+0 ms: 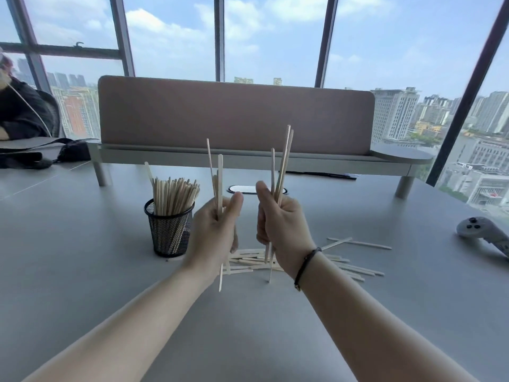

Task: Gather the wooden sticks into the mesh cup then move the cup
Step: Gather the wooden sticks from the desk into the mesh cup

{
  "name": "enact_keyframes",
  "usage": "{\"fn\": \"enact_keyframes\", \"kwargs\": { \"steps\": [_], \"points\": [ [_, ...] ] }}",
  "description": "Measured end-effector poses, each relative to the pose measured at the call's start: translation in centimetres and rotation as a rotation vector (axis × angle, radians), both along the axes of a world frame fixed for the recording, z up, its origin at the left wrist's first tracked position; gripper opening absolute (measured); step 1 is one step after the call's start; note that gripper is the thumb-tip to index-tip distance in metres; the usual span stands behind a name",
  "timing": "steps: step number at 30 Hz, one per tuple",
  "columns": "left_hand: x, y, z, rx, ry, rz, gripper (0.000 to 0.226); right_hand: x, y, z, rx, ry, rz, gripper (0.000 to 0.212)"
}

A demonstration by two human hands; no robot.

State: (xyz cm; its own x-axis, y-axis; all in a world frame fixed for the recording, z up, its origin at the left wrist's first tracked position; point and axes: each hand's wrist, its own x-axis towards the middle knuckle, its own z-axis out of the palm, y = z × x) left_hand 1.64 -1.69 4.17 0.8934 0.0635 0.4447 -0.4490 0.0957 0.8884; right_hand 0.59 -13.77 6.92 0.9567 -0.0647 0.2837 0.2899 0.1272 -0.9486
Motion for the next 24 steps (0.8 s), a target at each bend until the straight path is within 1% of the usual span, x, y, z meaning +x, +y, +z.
{"fn": "enact_keyframes", "kwargs": {
  "steps": [2, 5, 9, 14, 19, 22, 24],
  "points": [
    [-0.3, -0.3, -0.3, 0.017, -0.059, 0.006, 0.064, 0.0, 0.2, -1.2, -0.053, -0.031, -0.034, 0.058],
    [-0.9, -0.7, -0.6, 0.073, -0.089, -0.012, 0.064, 0.0, 0.1, -2.2, -0.116, -0.034, -0.037, 0.057],
    [-1.1, -1.3, -1.2, 0.088, -0.016, -0.016, 0.057, -0.2, 0.2, -3.3, -0.124, -0.002, -0.030, 0.049],
    [-0.5, -0.8, -1.6, 0.053, 0.069, -0.037, 0.066, -0.2, -0.2, -3.8, -0.166, 0.036, -0.092, 0.048],
    [-0.6, -0.8, -1.5, 0.052, 0.091, -0.056, 0.057, -0.4, -0.2, -3.5, -0.125, 0.038, -0.079, 0.049],
    [-0.5, -0.8, -1.3, 0.070, 0.123, -0.036, 0.067, -0.3, -0.4, -3.3, -0.043, 0.072, -0.048, 0.049],
    [-0.4, -0.6, -1.0, 0.046, 0.163, -0.049, 0.068, 0.0, -0.2, -3.0, -0.010, 0.119, -0.037, 0.054]
  ]
}}
